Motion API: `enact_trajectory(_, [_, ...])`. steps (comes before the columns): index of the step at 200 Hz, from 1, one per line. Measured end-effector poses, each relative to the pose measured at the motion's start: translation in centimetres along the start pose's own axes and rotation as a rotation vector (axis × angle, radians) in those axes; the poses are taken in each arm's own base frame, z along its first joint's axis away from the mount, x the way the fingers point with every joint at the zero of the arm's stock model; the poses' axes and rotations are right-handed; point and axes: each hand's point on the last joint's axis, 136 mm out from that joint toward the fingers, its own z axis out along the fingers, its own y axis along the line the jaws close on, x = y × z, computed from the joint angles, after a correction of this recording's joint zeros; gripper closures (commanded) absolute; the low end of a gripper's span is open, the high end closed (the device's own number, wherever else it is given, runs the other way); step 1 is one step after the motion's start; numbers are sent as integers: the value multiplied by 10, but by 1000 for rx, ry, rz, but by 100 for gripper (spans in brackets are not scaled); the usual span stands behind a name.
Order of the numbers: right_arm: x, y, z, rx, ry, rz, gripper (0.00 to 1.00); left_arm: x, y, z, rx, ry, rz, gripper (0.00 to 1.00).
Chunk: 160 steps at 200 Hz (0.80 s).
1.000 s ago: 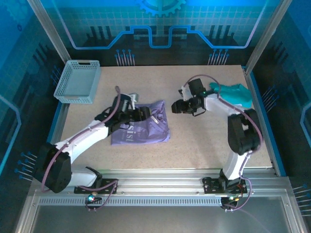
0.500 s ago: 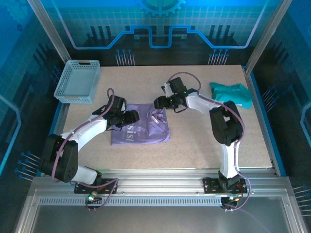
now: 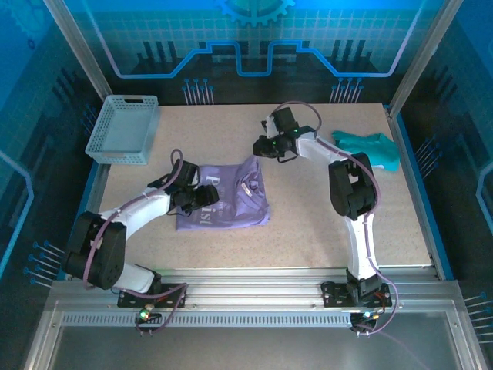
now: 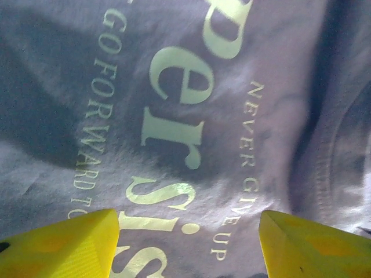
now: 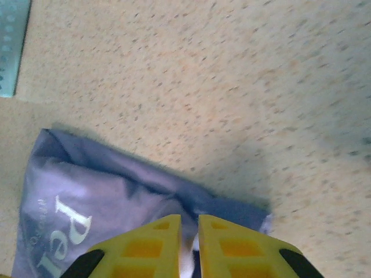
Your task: Fold the inside-out t-shirt
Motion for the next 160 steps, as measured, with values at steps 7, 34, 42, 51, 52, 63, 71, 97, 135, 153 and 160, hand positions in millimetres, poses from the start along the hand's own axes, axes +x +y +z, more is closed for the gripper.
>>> enact_trajectory(7, [-3,-7,1,9,4,6,85,2,2,2,-5,7,-2,35])
enact_trajectory(34, [0,-29,10,37,49,26,82,6,6,8,-15,24,-6,35])
enact_trajectory(42, [5,-32,11,44,66,27,79,7,6,9,-11,27,-6,34])
enact_trajectory(51, [11,-34,12,43,81,18,74,7,5,9,-8,28,-5,34])
enact_trajectory(52, [12,-34,12,44,82,19,74,7,5,9,-7,29,-6,34])
enact_trajectory(63, [22,-33,9,40,97,14,69,7,4,9,-2,29,-5,34])
enact_trajectory(71, [32,-32,4,37,113,8,66,6,4,9,-1,28,-3,34])
enact_trajectory(97, [62,-11,-26,33,133,-51,58,6,3,9,1,26,-2,34])
enact_trajectory(135, [92,68,-44,15,109,-293,52,6,3,9,2,25,-1,34])
enact_trajectory(153, [108,86,-35,10,133,-355,50,5,3,9,2,25,-1,34])
enact_trajectory(160, [113,86,-31,12,146,-361,49,6,3,9,2,25,-1,34])
